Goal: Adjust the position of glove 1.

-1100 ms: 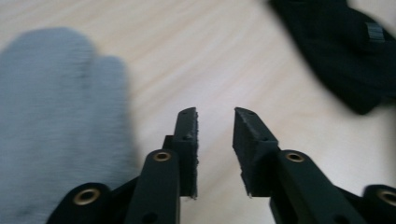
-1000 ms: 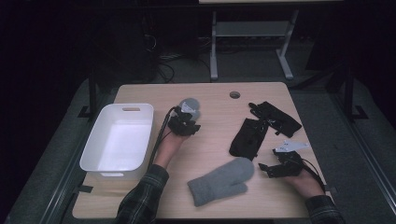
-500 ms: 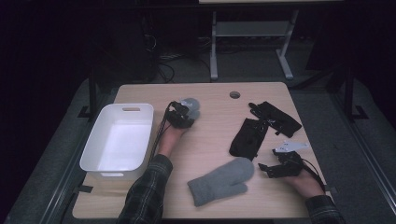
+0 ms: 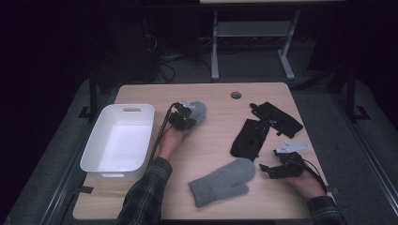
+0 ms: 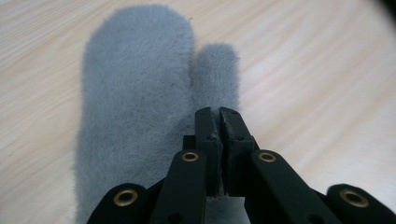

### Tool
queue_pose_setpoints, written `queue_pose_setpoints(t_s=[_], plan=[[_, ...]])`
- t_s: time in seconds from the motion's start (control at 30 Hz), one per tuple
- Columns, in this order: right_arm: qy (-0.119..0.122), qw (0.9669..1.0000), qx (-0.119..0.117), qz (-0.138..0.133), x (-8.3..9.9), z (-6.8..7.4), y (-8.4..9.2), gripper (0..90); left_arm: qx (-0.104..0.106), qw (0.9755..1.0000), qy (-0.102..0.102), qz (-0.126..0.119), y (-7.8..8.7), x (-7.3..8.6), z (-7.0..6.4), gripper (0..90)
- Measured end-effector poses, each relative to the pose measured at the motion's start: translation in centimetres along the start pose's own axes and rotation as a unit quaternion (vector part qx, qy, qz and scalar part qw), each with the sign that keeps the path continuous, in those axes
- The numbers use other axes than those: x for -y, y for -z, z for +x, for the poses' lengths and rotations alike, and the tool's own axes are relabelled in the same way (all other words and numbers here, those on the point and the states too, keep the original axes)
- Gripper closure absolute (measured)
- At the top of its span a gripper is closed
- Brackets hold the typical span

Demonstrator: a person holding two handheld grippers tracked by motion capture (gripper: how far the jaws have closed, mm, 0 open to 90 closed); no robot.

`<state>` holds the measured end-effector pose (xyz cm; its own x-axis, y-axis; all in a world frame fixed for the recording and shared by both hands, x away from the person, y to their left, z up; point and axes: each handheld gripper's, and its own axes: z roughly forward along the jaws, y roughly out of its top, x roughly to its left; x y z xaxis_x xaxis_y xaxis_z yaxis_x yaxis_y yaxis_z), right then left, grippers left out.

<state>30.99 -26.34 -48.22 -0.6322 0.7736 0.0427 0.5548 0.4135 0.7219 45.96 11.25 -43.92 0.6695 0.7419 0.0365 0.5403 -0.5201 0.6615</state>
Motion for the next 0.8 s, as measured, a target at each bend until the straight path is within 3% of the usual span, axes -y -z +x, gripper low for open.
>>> queue_pose_setpoints(t_s=[0.17,0.3,0.33,0.43,0.47,0.6,0.63,0.8], plan=[[0.001,1.0,0.0,-0.002,0.0,0.0,0.0,13.6,0.048,0.9987,-0.016,-0.01,1.1,0.3,-2.3,86.5],[0.004,1.0,0.0,0.0,0.0,0.0,0.0,13.6,0.067,0.9973,-0.028,-0.008,1.4,0.5,-3.4,86.5],[0.004,1.0,0.0,0.0,0.0,0.1,0.0,13.6,0.084,0.996,-0.032,-0.004,1.5,0.7,-4.2,86.5],[0.004,1.0,-0.001,0.0,0.0,0.1,0.0,13.6,0.094,0.9949,-0.037,-0.004,1.7,0.8,-5.1,86.4],[0.004,1.0,-0.001,0.001,0.0,0.1,0.0,13.6,0.11,0.993,-0.042,-0.005,1.8,1.1,-6.0,86.4],[0.005,1.0,-0.001,0.0,-0.1,0.1,-0.1,13.6,0.126,0.9902,-0.058,0.004,2.1,1.6,-7.3,86.3],[0.005,1.0,-0.001,0.0,-0.1,0.1,-0.1,13.6,0.138,0.988,-0.068,0.007,2.2,1.9,-8.1,85.9],[0.004,1.0,0.0,0.0,-0.1,0.1,-0.1,13.6,0.152,0.9854,-0.075,0.013,2.6,2.5,-9.2,83.1]])
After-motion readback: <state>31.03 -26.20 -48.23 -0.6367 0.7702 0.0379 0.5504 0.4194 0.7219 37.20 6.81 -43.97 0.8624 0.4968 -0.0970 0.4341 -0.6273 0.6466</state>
